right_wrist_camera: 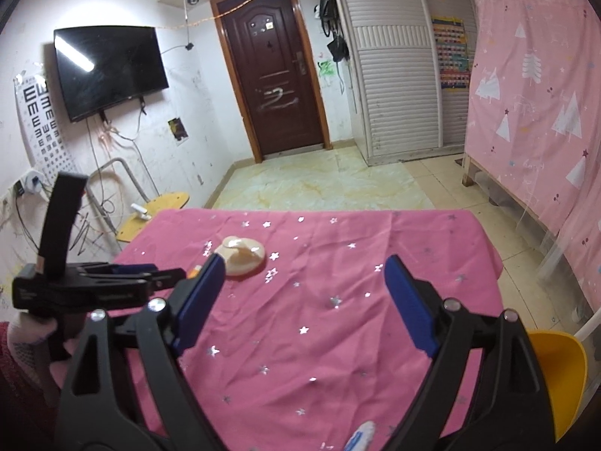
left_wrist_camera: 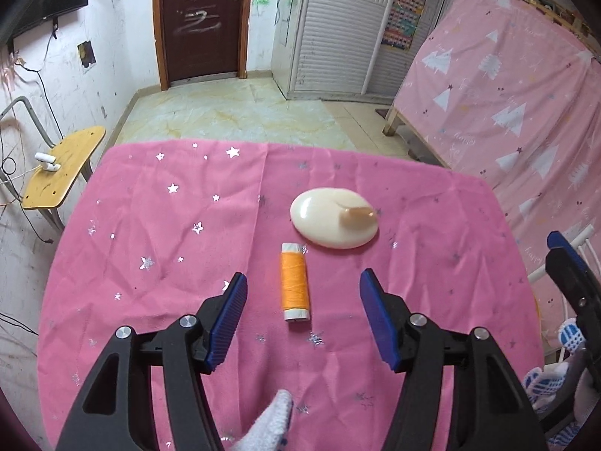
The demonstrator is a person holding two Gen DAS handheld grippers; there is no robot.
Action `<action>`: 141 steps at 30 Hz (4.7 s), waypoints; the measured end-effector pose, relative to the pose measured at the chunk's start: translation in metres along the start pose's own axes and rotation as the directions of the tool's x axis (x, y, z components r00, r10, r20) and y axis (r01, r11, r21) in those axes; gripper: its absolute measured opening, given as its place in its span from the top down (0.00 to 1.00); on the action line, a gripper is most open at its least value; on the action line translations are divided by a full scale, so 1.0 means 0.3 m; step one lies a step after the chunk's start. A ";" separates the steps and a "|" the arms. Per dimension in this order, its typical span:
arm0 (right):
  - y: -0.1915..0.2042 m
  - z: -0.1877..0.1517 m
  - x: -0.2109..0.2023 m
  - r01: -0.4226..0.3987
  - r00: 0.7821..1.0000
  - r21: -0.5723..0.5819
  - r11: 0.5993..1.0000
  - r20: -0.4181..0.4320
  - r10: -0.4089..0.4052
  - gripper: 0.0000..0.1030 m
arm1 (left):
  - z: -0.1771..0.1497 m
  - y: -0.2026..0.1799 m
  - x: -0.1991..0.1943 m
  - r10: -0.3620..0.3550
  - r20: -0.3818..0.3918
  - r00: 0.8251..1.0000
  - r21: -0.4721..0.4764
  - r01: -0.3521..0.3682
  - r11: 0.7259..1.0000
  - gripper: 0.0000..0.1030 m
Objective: Collect trash
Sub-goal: 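Grasp the orange thread spool with the left tool while the right tool grasps the cream lid, then carry the spool and cream lid to the yellow bin and release both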
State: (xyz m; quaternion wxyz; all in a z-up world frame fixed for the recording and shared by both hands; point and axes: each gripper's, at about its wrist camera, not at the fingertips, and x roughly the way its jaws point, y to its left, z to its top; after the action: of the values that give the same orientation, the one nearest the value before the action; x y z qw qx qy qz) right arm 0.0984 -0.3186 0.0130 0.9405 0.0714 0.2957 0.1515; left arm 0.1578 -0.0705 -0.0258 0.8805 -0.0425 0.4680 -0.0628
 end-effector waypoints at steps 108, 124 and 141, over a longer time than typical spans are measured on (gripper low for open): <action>-0.504 -0.050 -0.309 0.174 0.973 0.222 0.959 0.108 -0.202 0.29 | -0.171 -0.640 -0.179 -0.173 0.038 0.984 0.317 0.153 0.936 0.91; -0.842 -0.259 -0.412 0.339 0.924 0.376 0.863 0.041 -0.381 0.23 | -0.211 -0.977 -0.154 -0.292 -0.009 0.957 0.424 0.268 0.865 0.91; -0.957 -0.307 -0.534 0.289 0.907 0.498 0.817 0.131 -0.400 0.19 | -0.254 -1.199 -0.144 -0.506 -0.060 0.860 0.483 0.469 0.739 0.90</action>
State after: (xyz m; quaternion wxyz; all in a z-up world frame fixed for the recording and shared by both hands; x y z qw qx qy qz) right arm -0.0100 -0.6378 -0.0405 0.9345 0.2580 0.2206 -0.1073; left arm 0.0452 -0.4208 0.0152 0.8322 0.0545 0.3762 -0.4036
